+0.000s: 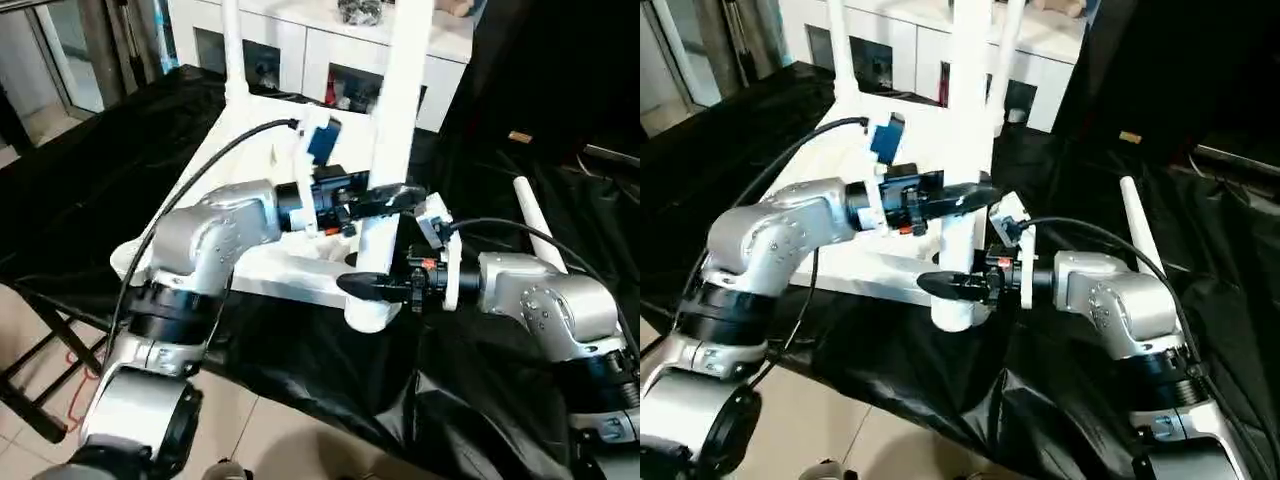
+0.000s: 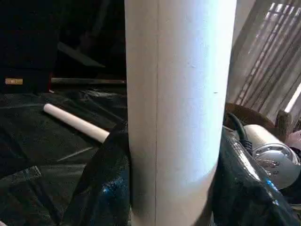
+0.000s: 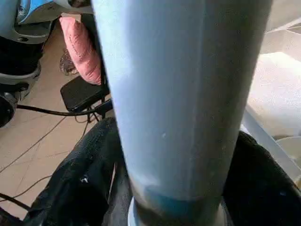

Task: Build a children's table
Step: Pick table leg

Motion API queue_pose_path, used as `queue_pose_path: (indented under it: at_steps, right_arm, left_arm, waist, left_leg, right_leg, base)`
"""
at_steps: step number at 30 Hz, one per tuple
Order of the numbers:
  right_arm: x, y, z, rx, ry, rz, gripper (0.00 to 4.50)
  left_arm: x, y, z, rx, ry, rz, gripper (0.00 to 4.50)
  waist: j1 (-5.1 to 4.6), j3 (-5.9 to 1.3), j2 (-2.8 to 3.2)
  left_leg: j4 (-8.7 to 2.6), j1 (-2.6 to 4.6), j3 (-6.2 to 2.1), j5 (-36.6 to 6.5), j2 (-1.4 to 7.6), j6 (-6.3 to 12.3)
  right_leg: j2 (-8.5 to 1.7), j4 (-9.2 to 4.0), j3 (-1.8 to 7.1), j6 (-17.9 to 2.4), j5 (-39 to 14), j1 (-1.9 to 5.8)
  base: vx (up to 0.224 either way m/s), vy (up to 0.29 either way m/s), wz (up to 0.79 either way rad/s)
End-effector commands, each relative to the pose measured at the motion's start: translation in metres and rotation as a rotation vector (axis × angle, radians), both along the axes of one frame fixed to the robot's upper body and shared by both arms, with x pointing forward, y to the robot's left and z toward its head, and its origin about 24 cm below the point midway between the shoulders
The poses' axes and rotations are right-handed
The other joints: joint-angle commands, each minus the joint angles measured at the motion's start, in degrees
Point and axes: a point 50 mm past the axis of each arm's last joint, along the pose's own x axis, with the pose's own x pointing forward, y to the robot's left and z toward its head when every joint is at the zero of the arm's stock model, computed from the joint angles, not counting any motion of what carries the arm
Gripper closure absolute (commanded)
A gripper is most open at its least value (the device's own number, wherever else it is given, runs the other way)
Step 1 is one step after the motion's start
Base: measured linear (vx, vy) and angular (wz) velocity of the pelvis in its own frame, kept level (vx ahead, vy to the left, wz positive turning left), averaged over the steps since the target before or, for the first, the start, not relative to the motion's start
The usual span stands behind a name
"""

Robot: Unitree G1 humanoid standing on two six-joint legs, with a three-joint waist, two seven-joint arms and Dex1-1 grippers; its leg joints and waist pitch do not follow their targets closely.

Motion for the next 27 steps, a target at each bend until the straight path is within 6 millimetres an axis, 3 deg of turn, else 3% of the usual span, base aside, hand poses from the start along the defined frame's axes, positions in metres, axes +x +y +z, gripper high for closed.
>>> queue_pose_path:
  at_steps: [1, 6, 15, 20, 27]
  right_arm:
    - [0.001, 0.001, 0.005, -0.007, -0.023, 0.014, 1.05]
    - [0.004, -0.001, 0.008, -0.006, -0.030, 0.012, 0.67]
    - [0.000, -0.009, 0.015, 0.031, -0.024, 0.072, 0.65]
    - [0.007, -0.004, 0.007, -0.016, -0.028, 0.035, 0.65]
    - [0.011, -0.001, 0.006, -0.026, -0.040, 0.014, 0.65]
  left_arm:
    - [0.001, -0.001, 0.008, 0.002, -0.034, 0.002, 2.66]
    - [0.004, 0.004, 0.008, 0.005, -0.035, 0.006, 2.66]
    - [0.004, 0.006, 0.010, -0.002, -0.027, -0.052, 2.66]
    - [0.004, 0.005, 0.014, -0.020, -0.025, -0.047, 2.66]
    - [0.004, 0.004, 0.014, -0.027, -0.023, -0.050, 2.66]
  waist:
    - [0.29, -4.27, -0.50]
    - [0.28, -4.23, -0.19]
    - [0.68, -4.28, -0.37]
    - [0.68, -4.29, -0.66]
    - [0.70, -4.34, -0.57]
  left_leg:
    - [-3.65, 0.70, -1.36, -6.7, 2.63, 0.12]
    - [-3.67, 0.87, -1.38, -7.2, 2.68, -0.15]
    - [-3.59, 0.86, -1.31, -6.7, 2.68, 0.19]
    - [-3.52, 0.83, -1.28, -6.7, 2.67, -0.20]
    - [-3.51, 0.86, -1.30, -6.4, 2.64, -0.33]
  right_leg:
    - [-5.20, -4.18, 3.04, -8.0, -15.9, 3.05]
    - [-5.21, -4.27, 3.04, -7.9, -16.7, 2.96]
    - [-5.23, -4.05, 3.06, -8.6, -15.1, 3.09]
    - [-5.31, -4.02, 3.00, -9.1, -15.6, 3.00]
    - [-5.24, -3.93, 3.03, -8.8, -15.1, 3.06]
  base:
    - [0.000, 0.000, 0.00]
    - [0.000, 0.000, 0.00]
    - [0.000, 0.000, 0.00]
    - [0.000, 0.000, 0.00]
    - [0.000, 0.000, 0.00]
